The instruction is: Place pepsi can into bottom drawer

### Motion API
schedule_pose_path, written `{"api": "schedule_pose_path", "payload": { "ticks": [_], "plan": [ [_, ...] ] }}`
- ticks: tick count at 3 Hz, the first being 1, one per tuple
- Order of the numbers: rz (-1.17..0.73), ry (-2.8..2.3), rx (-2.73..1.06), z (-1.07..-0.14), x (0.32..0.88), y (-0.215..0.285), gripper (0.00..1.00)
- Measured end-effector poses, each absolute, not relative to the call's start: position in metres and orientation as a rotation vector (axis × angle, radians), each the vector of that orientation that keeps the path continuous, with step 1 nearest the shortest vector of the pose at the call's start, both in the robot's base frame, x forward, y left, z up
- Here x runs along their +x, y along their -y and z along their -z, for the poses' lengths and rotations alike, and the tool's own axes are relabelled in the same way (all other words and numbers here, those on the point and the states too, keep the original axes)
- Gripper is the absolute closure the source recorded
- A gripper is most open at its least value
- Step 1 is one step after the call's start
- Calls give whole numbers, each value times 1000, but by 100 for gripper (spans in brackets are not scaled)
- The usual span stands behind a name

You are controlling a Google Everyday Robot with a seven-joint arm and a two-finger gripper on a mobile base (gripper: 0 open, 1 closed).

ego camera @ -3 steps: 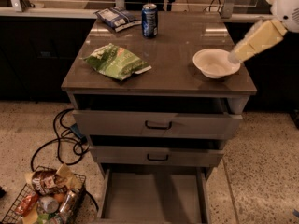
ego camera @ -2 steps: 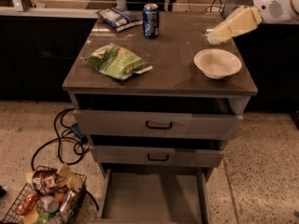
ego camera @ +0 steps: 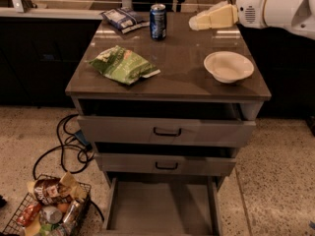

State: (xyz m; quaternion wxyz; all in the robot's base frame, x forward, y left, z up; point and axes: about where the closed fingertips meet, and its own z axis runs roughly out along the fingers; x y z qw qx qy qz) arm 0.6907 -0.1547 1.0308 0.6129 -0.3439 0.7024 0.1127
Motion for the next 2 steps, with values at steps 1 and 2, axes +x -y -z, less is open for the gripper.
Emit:
{"api": "schedule_pose_path", "payload": {
  "ticks": [1, 2],
  "plan": [
    [-221, -1571, -721, -1048, 703, 159, 0],
    [-221, -1571, -721, -1048, 703, 159, 0]
  ]
}}
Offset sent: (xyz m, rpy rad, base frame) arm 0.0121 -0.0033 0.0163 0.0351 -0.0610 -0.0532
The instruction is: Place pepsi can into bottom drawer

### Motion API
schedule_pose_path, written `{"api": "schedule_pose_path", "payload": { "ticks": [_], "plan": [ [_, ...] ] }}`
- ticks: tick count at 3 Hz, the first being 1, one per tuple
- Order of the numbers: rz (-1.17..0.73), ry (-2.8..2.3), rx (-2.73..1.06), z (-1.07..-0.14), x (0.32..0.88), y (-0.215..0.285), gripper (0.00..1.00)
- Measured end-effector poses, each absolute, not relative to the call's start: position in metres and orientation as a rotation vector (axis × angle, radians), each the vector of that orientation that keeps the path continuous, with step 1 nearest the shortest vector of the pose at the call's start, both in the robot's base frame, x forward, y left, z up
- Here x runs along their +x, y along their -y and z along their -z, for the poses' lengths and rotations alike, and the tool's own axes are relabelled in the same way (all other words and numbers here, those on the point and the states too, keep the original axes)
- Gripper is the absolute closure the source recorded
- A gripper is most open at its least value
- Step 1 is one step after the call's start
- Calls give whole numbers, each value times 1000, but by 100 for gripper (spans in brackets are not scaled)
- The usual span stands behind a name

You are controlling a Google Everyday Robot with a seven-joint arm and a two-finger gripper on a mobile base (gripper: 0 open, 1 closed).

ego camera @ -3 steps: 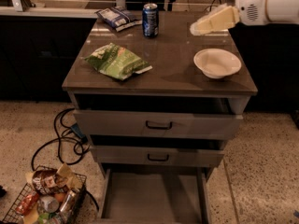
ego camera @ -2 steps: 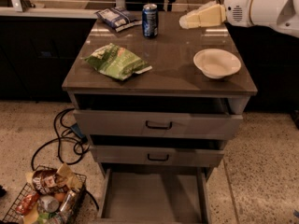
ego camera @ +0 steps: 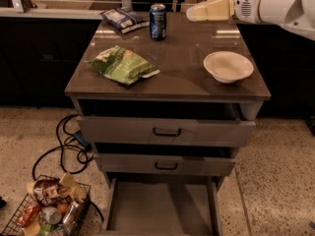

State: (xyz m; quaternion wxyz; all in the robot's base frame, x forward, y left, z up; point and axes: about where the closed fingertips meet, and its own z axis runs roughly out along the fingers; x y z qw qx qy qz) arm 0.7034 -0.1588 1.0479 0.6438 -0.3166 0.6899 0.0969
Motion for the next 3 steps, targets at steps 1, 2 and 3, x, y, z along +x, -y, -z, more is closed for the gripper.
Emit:
{"api": "schedule_pose_path", "payload": {
  "ticks": [1, 2, 3],
  "plan": [
    [-236, -1562, -708, -1043, 721, 153, 0],
    [-271, -1543, -692, -1029, 766, 138, 0],
    [-312, -1529, -664, -1012, 819, 122, 0]
  ]
}}
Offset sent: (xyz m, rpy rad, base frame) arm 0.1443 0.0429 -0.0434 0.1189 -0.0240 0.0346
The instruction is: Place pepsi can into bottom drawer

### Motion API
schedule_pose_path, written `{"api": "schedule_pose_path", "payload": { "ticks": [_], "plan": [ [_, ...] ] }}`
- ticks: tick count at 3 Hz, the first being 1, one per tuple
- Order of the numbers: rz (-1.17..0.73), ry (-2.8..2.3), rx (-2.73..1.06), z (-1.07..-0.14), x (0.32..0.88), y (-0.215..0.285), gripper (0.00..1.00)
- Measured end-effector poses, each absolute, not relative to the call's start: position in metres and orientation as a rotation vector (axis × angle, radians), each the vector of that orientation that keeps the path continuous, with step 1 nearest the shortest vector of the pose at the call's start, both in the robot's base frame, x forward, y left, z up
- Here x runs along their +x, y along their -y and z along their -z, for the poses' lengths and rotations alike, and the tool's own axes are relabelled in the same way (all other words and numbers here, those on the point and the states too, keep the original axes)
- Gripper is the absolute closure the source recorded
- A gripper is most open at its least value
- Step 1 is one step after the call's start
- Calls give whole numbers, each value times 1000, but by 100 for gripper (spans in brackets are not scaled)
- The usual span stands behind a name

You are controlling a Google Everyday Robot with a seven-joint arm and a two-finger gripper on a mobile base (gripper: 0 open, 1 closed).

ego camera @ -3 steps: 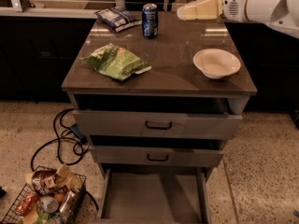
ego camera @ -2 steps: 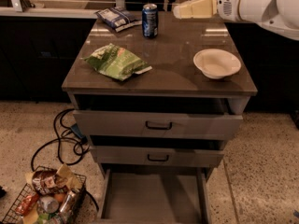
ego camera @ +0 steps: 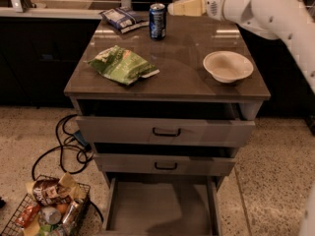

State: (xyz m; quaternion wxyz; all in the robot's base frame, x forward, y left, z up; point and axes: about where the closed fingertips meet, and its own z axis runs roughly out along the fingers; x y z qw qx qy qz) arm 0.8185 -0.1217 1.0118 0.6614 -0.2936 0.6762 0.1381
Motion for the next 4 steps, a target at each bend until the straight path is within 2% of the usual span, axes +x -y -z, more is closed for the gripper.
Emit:
{"api": "schedule_pose_path", "payload": {
  "ticks": [2, 4],
  "plan": [
    [-385, -1551, -666, -981, 889, 95, 0],
    [-446, -1585, -681, -956, 925, 62, 0]
  ]
}}
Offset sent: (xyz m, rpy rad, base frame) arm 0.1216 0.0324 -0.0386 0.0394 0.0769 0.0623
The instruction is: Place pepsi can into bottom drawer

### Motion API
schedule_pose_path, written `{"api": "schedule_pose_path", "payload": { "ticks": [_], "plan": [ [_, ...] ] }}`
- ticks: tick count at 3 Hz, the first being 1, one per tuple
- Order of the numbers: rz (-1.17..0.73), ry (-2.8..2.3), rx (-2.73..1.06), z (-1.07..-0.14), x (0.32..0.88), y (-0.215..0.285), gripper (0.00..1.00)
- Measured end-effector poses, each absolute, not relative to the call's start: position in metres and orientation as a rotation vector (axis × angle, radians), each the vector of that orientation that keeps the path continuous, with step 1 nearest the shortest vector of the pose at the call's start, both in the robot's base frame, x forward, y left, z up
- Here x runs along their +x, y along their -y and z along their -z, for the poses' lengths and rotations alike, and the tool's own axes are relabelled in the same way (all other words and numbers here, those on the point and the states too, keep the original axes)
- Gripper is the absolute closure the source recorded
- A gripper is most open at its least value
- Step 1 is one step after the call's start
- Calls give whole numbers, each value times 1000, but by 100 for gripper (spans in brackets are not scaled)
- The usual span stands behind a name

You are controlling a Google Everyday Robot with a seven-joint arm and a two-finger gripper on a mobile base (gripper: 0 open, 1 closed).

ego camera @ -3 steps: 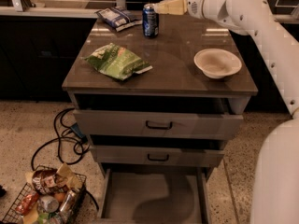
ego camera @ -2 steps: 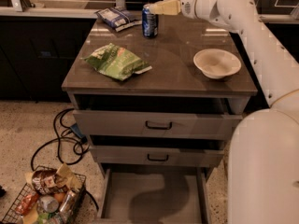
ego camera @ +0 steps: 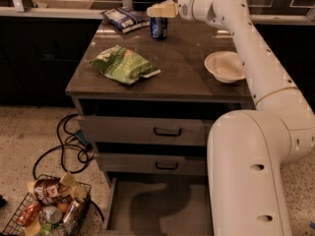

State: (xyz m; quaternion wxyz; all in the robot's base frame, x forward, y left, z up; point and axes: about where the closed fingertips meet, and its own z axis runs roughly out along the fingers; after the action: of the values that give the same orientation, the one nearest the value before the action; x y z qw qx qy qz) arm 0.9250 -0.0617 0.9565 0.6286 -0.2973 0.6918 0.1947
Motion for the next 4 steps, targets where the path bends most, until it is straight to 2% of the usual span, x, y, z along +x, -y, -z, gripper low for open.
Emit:
{"api": "schedule_pose_path", "payload": {
  "ticks": [3, 4],
  "plan": [
    [-553, -1648, -607, -914, 946, 26, 0],
    [-567, -1676, -575, -900, 949, 24, 15]
  ]
}}
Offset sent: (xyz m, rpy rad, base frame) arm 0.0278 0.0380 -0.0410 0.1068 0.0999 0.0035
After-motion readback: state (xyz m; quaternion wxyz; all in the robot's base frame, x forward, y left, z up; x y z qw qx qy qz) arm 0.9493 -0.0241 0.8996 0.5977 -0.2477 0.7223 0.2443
